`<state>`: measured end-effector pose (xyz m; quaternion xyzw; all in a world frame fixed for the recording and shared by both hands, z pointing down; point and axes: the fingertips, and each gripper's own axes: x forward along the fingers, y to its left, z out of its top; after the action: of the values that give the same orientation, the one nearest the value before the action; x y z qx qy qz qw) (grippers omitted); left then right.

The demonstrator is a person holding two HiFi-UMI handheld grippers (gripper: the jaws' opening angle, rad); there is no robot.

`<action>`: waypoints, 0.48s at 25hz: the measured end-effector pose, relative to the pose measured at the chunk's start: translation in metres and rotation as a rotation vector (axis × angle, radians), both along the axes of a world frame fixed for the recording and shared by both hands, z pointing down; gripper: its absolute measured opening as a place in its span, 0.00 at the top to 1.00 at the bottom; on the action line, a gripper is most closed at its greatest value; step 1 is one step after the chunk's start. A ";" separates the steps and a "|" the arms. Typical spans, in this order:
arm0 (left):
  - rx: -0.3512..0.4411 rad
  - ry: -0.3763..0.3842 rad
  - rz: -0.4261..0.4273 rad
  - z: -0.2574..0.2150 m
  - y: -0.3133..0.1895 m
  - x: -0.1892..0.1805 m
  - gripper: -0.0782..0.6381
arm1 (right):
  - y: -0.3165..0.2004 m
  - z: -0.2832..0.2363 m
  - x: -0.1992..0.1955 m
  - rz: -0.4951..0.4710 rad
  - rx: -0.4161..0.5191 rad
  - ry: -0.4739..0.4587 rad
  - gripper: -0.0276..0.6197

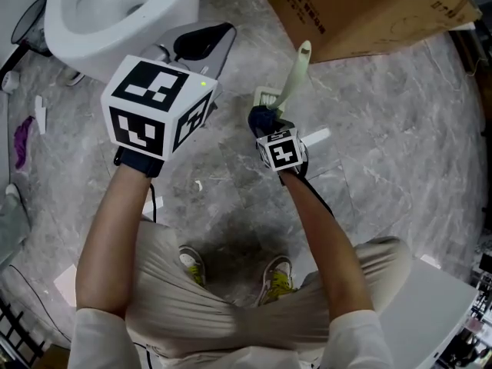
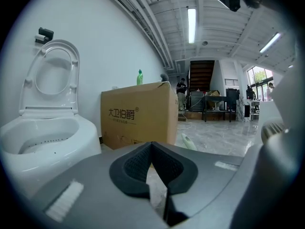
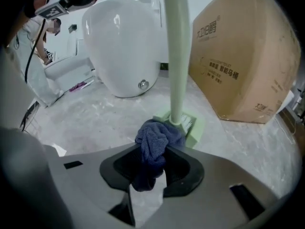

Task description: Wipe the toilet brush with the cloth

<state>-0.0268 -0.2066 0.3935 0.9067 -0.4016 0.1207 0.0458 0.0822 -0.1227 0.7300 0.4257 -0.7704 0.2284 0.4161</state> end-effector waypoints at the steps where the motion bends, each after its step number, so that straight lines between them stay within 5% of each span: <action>1: -0.002 -0.001 0.001 0.001 0.001 0.000 0.90 | 0.005 0.006 -0.002 -0.019 -0.042 0.002 0.77; 6: 0.001 -0.006 -0.004 0.001 0.003 -0.006 0.90 | 0.027 0.020 -0.009 -0.070 -0.201 -0.038 0.77; 12: -0.003 -0.007 -0.010 0.003 0.003 -0.009 0.90 | 0.018 0.007 -0.004 -0.051 -0.171 -0.056 0.77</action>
<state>-0.0361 -0.2032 0.3966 0.9041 -0.4061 0.1243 0.0462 0.0779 -0.1044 0.7371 0.3621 -0.7700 0.2943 0.4351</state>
